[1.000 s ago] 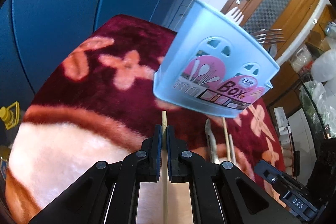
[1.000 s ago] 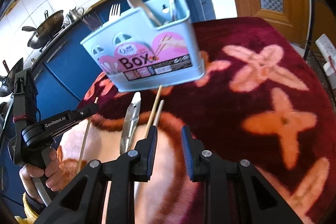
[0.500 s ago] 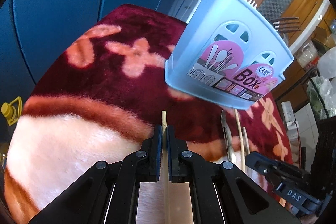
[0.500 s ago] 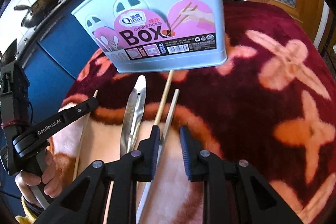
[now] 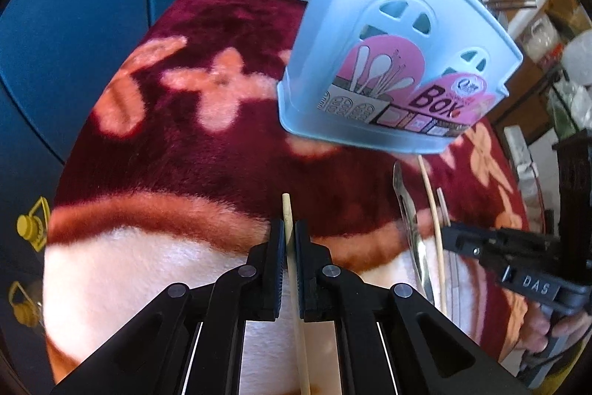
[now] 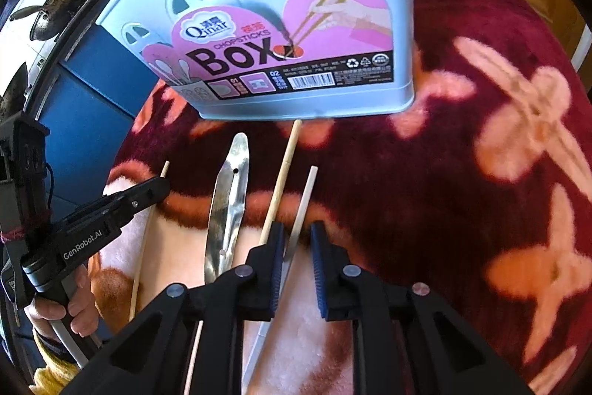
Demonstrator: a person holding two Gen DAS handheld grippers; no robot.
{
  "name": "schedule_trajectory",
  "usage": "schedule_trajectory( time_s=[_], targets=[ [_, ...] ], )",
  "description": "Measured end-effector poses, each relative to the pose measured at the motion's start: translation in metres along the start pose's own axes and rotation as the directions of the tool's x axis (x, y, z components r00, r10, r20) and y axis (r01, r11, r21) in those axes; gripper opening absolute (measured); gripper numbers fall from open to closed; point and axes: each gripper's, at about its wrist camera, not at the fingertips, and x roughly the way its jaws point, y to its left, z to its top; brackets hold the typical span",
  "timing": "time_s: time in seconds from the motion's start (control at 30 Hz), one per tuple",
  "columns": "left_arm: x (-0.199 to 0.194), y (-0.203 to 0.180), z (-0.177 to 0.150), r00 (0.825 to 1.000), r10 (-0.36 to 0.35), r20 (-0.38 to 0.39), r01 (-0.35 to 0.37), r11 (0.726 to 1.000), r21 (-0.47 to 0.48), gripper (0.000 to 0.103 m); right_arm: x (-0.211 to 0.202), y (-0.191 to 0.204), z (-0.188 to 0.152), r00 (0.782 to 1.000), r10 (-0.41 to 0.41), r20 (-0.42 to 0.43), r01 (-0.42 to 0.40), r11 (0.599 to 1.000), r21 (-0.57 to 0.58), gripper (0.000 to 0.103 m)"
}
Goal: Organize utensils
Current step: 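Grasp a wooden chopstick with the left tool while the right tool grasps a white chopstick, then lift both chopsticks and carry them down into the blue caddy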
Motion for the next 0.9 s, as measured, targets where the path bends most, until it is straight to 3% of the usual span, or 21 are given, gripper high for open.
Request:
schedule_trajectory(
  time_s=[0.23, 0.33, 0.5, 0.73, 0.9],
  targets=[
    [-0.001, 0.004, 0.005, 1.0, -0.025, -0.006, 0.025, 0.999, -0.022, 0.004, -0.003, -0.007, 0.0, 1.0, 0.029, 0.009, -0.029, 0.999, 0.017, 0.011],
    [-0.007, 0.007, 0.003, 0.997, -0.078, 0.023, 0.079, 0.995, -0.063, 0.004, -0.009, -0.012, -0.004, 0.998, 0.049, 0.039, -0.05, 0.998, 0.032, 0.009],
    [-0.025, 0.0, 0.0, 0.989, -0.109, 0.095, 0.115, 0.992, -0.06, 0.004, -0.025, -0.017, -0.012, 0.992, 0.054, 0.113, -0.059, 0.997, 0.04, 0.006],
    [-0.06, -0.018, -0.001, 0.966, -0.154, 0.208, 0.161, 0.987, -0.015, 0.004, -0.062, -0.016, -0.028, 0.965, 0.061, 0.257, -0.069, 0.997, 0.02, 0.006],
    [-0.087, -0.029, 0.002, 0.941, -0.181, 0.287, 0.183, 0.983, 0.018, 0.004, -0.093, -0.015, -0.034, 0.928, 0.069, 0.365, -0.074, 0.997, -0.001, 0.006]
  ],
)
